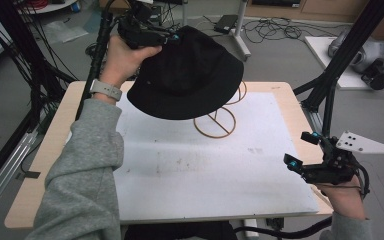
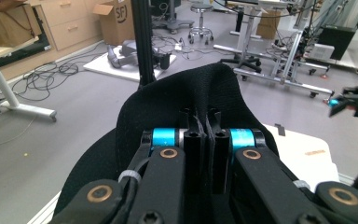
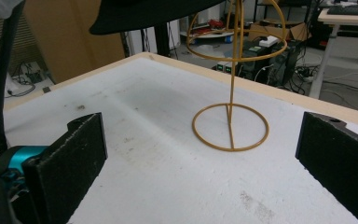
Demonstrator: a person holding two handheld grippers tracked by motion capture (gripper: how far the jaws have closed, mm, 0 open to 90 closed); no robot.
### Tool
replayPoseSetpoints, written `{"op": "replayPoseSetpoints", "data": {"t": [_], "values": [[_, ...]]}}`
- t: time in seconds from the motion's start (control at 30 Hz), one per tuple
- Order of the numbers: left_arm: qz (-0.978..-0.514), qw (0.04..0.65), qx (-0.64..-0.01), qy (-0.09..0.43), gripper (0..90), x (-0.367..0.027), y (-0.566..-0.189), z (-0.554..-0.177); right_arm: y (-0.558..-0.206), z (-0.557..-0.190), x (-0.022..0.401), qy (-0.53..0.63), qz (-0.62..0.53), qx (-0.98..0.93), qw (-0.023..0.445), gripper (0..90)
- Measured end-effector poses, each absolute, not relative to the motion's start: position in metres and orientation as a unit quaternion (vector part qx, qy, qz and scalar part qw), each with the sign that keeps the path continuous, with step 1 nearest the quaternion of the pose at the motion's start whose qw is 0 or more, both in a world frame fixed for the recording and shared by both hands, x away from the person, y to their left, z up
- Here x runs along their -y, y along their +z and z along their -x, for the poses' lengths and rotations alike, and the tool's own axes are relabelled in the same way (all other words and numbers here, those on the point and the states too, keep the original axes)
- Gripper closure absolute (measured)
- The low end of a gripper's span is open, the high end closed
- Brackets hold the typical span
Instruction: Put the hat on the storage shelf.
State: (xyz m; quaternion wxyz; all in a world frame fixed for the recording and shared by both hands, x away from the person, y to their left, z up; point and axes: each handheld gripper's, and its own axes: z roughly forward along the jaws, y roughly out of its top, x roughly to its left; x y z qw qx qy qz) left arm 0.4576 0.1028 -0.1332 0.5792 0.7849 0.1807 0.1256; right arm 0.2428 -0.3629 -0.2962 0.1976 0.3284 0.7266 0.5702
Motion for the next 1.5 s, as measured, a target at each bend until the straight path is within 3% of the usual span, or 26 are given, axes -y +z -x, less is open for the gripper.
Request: {"op": "replayPoseSetpoints", "data": {"t": [0.83,1.5], "values": [[-0.801,0.566,-0.167,0.096,87.9,-0.027,-0.155,-0.509,-0.298,-0.228,0.372,0.553,-0.338,-0.734,0.204,1.0],[-0.807,0.556,-0.18,0.089,87.9,-0.003,-0.174,-0.532,-0.302,-0.221,0.381,0.546,-0.349,-0.733,0.208,1.0]]}}
